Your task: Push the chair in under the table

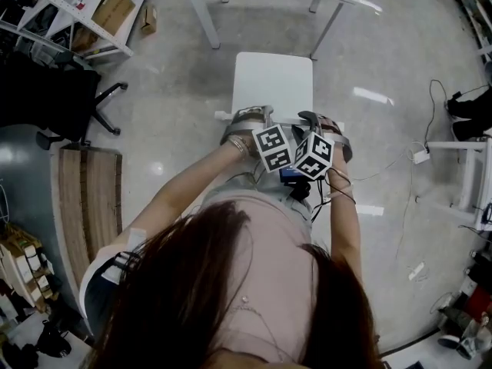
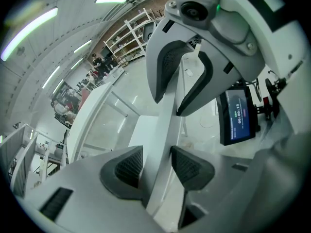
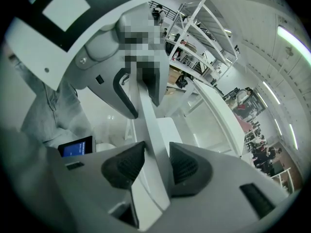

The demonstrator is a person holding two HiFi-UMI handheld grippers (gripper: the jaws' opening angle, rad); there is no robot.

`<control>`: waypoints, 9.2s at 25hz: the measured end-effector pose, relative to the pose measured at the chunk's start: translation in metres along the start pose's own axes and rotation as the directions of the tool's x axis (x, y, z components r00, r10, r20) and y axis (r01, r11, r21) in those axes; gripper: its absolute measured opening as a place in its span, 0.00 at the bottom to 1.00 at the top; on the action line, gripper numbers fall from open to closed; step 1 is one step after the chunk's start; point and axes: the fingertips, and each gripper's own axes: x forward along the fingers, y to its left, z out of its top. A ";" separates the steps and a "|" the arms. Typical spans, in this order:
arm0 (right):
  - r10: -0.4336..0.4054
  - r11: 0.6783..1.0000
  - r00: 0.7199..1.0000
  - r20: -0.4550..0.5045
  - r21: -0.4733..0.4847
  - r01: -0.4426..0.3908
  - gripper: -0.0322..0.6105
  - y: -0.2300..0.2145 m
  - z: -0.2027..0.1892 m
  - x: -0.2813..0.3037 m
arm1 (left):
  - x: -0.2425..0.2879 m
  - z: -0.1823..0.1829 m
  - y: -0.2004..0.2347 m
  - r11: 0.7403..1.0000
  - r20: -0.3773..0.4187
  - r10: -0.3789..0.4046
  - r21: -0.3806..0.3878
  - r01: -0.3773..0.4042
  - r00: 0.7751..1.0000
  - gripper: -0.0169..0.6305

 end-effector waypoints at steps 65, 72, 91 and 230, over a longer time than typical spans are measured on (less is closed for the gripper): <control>0.022 0.996 0.995 0.097 -0.094 -0.012 0.30 -0.216 0.004 0.109 | 0.117 0.059 0.203 0.993 -0.064 0.071 -0.092 -0.077 0.995 0.33; 0.018 0.994 0.994 0.108 -0.105 -0.006 0.30 -0.239 0.010 0.119 | 0.127 0.062 0.226 0.992 -0.064 0.080 -0.090 -0.086 0.995 0.34; 0.023 0.995 0.994 0.107 -0.098 -0.012 0.30 -0.275 0.013 0.145 | 0.151 0.066 0.263 0.992 -0.067 0.088 -0.083 -0.094 0.994 0.35; -0.008 0.999 0.999 0.043 -0.035 0.010 0.31 -0.543 0.076 0.315 | 0.297 0.082 0.557 0.994 -0.001 0.106 0.004 -0.106 0.994 0.37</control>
